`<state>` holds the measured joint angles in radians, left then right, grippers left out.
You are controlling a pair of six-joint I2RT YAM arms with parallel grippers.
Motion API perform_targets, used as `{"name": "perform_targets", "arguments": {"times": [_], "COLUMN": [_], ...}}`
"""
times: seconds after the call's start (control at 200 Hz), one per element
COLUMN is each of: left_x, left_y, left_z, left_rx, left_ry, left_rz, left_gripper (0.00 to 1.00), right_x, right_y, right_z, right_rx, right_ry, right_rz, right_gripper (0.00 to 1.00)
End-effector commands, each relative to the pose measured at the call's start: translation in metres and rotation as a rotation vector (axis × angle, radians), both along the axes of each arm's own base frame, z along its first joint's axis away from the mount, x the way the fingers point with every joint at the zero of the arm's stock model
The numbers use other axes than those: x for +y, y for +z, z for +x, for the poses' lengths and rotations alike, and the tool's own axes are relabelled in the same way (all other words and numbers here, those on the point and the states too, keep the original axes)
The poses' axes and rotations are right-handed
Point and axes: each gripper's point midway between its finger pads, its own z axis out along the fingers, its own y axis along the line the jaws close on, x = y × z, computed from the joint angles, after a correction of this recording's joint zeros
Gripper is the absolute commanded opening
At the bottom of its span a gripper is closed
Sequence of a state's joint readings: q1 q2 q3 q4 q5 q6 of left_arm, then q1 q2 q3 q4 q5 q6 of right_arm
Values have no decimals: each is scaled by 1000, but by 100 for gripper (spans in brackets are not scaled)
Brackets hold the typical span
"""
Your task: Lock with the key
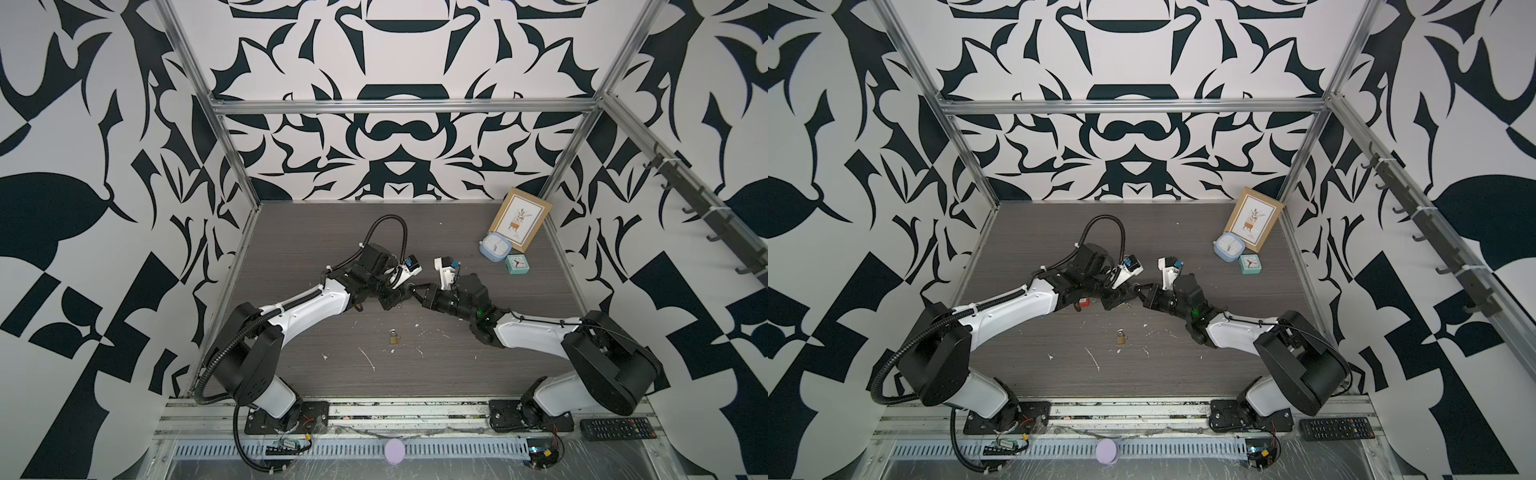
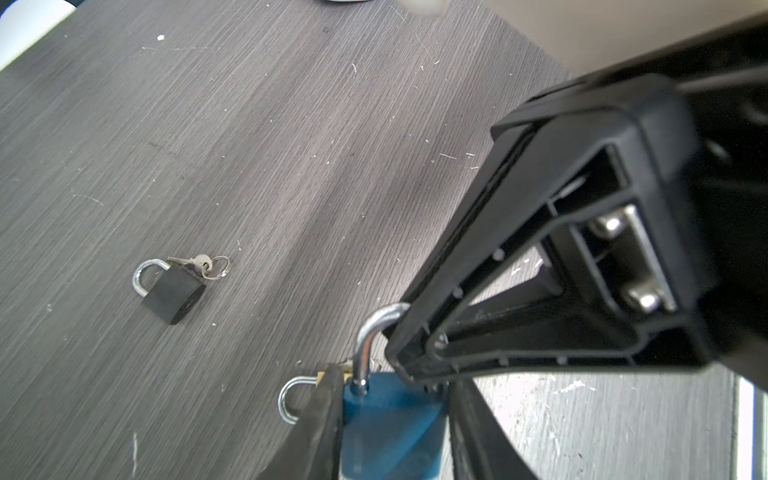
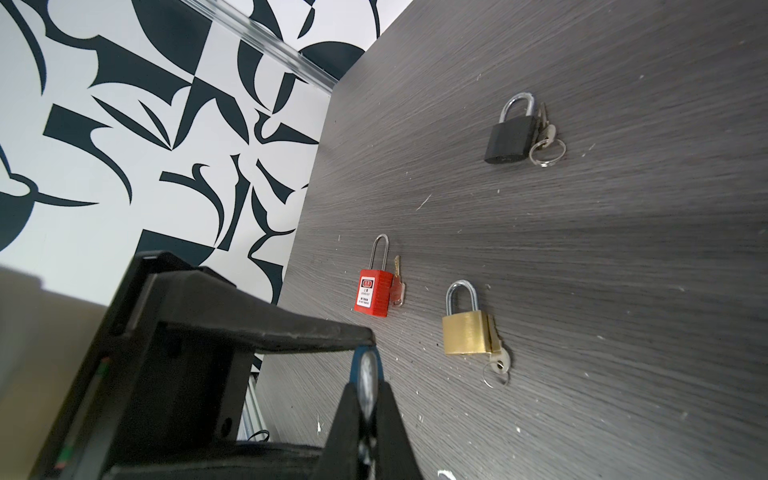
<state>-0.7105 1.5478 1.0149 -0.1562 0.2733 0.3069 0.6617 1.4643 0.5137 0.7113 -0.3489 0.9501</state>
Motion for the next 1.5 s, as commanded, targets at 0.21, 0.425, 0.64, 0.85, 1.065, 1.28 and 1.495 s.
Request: {"name": "perform_targets", "arguments": {"times": [0.21, 0.425, 0.64, 0.85, 1.065, 1.28, 1.495], "left_x": [-41, -36, -37, -39, -21, -8, 2], "left_y": [171, 73, 34, 33, 64, 73, 74], "left_z": [-9, -43, -32, -30, -24, -27, -33], "left_rx": [-518, -372, -317, -337, -505, -545, -555], "left_ry": [-195, -224, -163, -129, -52, -29, -18], "left_rz": [-497, -244, -180, -198, -243, -236, -236], "left_gripper": [0, 0, 0, 24, 57, 68, 69], "right_x": [-8, -20, -28, -48, -58, -33, -13], "right_y": [-20, -2, -18, -22, -12, -10, -26], "right_z": [-89, -80, -87, -80, -55, -26, -11], "right_rx": [243, 186, 209, 183, 108, 92, 93], "right_ry": [310, 311, 299, 192, 114, 173, 232], "right_rz": [-52, -83, -102, -122, -158, -145, -118], "right_gripper": [0, 0, 0, 0, 0, 0, 0]}}
